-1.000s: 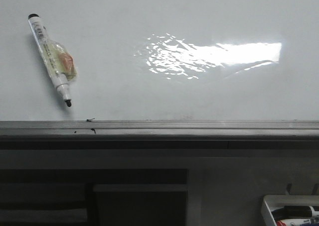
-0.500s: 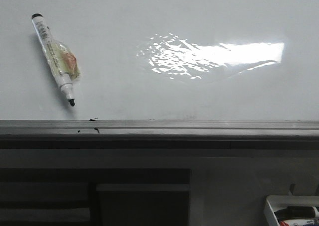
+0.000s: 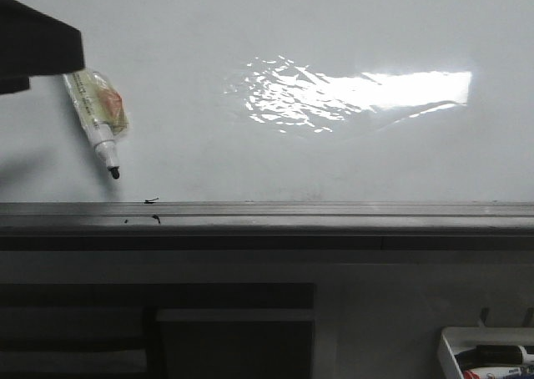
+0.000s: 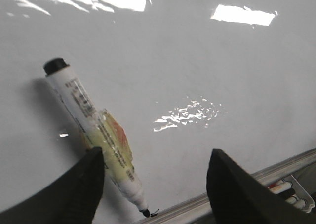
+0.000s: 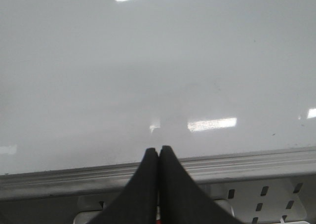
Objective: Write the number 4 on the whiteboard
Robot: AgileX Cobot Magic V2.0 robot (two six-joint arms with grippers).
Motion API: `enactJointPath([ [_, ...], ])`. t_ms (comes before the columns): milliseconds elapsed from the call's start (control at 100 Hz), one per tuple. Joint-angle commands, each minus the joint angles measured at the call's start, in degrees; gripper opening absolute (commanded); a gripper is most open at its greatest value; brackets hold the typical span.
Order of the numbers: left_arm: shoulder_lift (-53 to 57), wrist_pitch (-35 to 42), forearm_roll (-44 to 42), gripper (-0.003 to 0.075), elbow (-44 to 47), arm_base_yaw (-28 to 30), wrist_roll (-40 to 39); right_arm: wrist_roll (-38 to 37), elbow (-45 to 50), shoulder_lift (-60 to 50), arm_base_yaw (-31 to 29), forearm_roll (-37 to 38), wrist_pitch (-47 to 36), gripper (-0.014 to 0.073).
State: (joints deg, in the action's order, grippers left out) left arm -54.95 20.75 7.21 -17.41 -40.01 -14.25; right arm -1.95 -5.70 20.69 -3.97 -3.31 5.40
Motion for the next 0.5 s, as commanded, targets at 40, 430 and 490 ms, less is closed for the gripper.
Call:
enactJointPath([
  [40, -3.92, 7.24, 3.42, 0.0418, -2.02, -2.02, -2.44, 0.18, -2.14, 0.86, 0.04, 0.00, -4.58, -0.0062],
  [430, -14.95, 15.32, 8.05, 0.0417, -2.11, -2.35, -6.35, 0.18, -2.14, 0.86, 1.53, 0.00, -4.48, -0.0062],
  [490, -16.91, 17.45, 8.05, 0.0417, -2.11, -2.35, -6.45, 0.18, -2.14, 0.86, 2.13, 0.00, -4.12, -0.0062],
])
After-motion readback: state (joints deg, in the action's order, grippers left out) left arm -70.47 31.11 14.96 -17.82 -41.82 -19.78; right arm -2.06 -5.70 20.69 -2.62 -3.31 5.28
